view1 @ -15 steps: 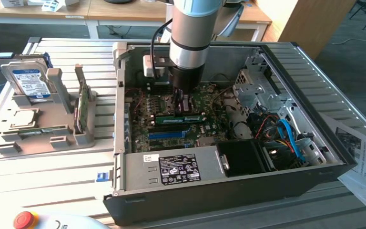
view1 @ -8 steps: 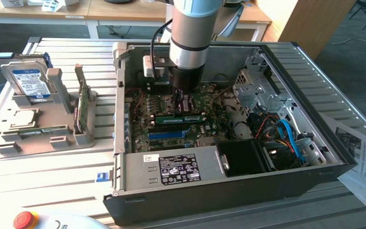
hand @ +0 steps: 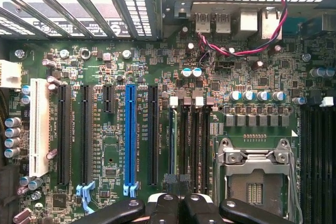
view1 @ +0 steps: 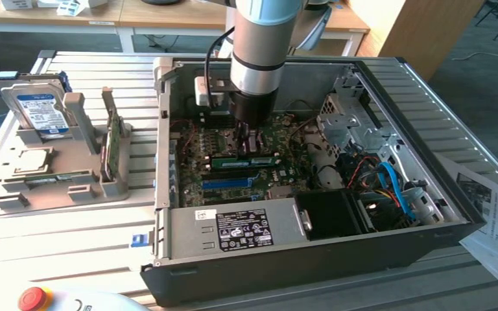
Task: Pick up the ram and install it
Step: 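Press down the ram until it locks into place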
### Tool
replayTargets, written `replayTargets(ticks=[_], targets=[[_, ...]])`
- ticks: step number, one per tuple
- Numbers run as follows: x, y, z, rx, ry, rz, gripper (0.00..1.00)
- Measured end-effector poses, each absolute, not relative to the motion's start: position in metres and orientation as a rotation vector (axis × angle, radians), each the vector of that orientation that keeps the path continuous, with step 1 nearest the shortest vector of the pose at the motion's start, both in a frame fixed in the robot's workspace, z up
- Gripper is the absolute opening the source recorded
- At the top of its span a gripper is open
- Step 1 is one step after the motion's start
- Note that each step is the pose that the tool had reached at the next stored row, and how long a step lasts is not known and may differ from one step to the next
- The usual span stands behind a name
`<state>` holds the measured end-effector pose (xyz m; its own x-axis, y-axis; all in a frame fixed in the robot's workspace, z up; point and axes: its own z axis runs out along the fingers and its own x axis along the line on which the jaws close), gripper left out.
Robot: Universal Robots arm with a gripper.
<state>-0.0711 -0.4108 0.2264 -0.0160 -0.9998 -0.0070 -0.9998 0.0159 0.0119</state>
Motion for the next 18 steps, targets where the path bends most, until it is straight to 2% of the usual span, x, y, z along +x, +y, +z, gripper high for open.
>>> replayTargets(ticks=[18], targets=[[-0.0711, -0.4108, 0.2251, 2.201, -2.237, -0.021, 0.1]])
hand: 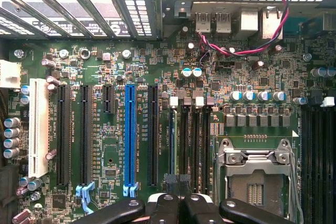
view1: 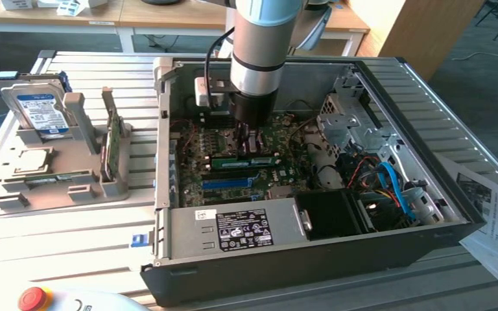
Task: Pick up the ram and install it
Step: 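Press down the ram until it locks into place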
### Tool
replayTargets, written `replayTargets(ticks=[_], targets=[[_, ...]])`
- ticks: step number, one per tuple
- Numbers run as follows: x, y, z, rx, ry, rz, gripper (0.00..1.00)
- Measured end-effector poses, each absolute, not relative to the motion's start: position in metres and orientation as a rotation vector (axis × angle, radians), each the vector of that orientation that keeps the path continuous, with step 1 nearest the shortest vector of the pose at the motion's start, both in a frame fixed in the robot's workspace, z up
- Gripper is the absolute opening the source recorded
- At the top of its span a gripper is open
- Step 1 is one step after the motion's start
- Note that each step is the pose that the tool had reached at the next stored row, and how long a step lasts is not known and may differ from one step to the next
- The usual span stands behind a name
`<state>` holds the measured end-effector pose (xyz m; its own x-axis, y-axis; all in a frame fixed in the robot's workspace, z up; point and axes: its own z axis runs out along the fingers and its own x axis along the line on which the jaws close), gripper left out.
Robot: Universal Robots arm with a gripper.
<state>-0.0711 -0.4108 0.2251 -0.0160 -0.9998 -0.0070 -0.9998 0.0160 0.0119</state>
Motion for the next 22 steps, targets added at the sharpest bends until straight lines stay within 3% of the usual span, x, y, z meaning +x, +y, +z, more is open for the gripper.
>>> replayTargets(ticks=[22], targets=[[-0.0711, -0.4109, 0.2237, 2.201, -2.237, -0.021, 0.1]])
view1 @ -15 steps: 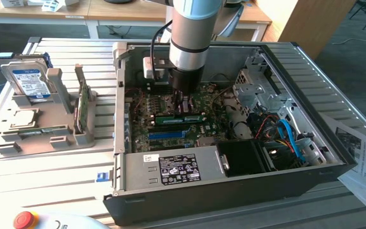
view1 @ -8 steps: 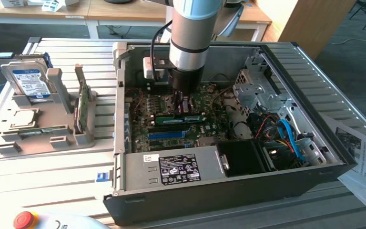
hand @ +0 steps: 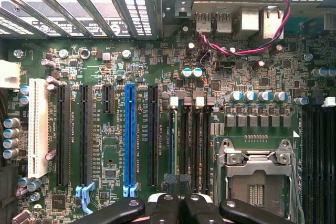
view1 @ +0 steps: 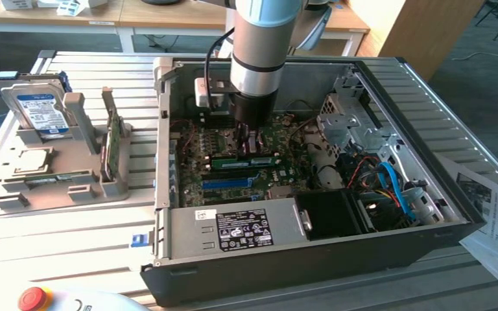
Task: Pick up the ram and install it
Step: 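Press down the ram until it locks into place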
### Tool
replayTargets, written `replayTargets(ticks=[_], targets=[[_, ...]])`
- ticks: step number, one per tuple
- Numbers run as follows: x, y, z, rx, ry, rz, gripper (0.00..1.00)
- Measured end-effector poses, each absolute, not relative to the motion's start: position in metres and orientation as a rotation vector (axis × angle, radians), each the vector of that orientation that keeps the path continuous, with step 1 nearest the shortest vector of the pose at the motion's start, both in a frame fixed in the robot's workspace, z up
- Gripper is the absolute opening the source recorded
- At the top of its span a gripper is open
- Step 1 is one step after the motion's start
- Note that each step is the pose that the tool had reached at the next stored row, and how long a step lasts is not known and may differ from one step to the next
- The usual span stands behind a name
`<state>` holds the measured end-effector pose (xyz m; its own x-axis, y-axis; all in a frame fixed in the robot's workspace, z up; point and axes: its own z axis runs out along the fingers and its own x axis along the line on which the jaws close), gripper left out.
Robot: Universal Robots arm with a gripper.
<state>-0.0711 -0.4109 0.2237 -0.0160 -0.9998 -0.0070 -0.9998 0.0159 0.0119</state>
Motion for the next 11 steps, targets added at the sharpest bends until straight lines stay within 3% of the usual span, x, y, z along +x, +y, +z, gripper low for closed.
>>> replayTargets(ticks=[11], targets=[[-0.0712, -0.411, 0.2234, 2.201, -2.237, -0.021, 0.1]])
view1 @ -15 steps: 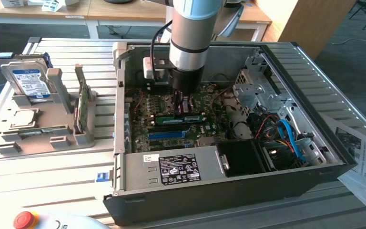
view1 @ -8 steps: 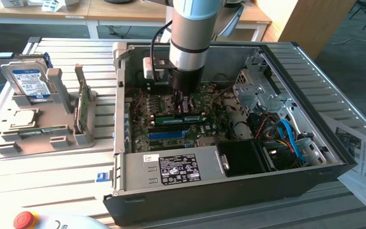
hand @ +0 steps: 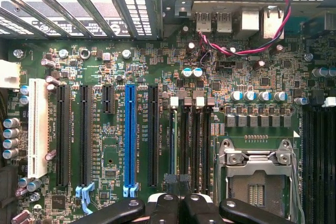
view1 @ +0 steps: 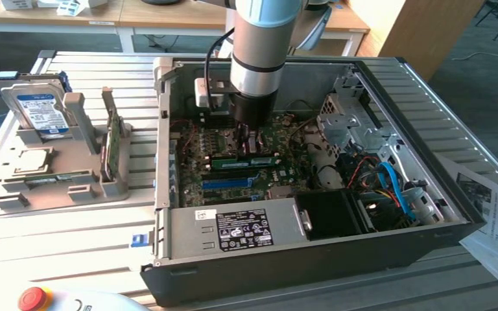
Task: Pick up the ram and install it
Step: 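Press down the ram until it locks into place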
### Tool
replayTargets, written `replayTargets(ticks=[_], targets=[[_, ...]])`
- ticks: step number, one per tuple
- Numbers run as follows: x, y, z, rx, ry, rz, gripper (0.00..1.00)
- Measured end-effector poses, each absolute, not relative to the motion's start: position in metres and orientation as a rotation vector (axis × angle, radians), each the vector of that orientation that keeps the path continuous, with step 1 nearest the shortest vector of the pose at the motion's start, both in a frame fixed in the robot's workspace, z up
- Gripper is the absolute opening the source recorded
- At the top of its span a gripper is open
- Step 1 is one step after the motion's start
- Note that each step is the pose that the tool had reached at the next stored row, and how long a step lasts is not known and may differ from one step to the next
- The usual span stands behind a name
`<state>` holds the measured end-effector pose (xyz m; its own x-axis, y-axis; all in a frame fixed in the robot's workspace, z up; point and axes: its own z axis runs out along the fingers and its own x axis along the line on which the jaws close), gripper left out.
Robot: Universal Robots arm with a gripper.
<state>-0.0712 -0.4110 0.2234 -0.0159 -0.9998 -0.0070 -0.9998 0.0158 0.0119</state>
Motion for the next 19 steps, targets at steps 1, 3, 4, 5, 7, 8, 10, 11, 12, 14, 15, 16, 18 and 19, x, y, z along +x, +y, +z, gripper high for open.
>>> replayTargets(ticks=[1, 3, 4, 5, 7, 8, 10, 11, 12, 14, 15, 16, 18, 19], targets=[[-0.0712, -0.411, 0.2233, 2.201, -2.236, -0.021, 0.1], [-0.0712, -0.411, 0.2233, 2.201, -2.237, -0.021, 0.1], [-0.0713, -0.411, 0.2232, 2.201, -2.237, -0.021, 0.1], [-0.0713, -0.411, 0.2232, 2.201, -2.237, -0.021, 0.1], [-0.0713, -0.411, 0.2232, 2.201, -2.237, -0.021, 0.1], [-0.0713, -0.411, 0.2231, 2.201, -2.237, -0.021, 0.1], [-0.0714, -0.411, 0.2231, 2.201, -2.237, -0.021, 0.1], [-0.0714, -0.411, 0.2231, 2.201, -2.237, -0.021, 0.1], [-0.0714, -0.411, 0.223, 2.201, -2.237, -0.021, 0.1], [-0.0714, -0.411, 0.223, 2.201, -2.237, -0.021, 0.1], [-0.0715, -0.411, 0.2229, 2.201, -2.237, -0.021, 0.1], [-0.0715, -0.411, 0.2229, 2.201, -2.237, -0.021, 0.1], [-0.0715, -0.411, 0.2229, 2.201, -2.237, -0.021, 0.1], [-0.0716, -0.411, 0.2228, 2.201, -2.237, -0.021, 0.1]])
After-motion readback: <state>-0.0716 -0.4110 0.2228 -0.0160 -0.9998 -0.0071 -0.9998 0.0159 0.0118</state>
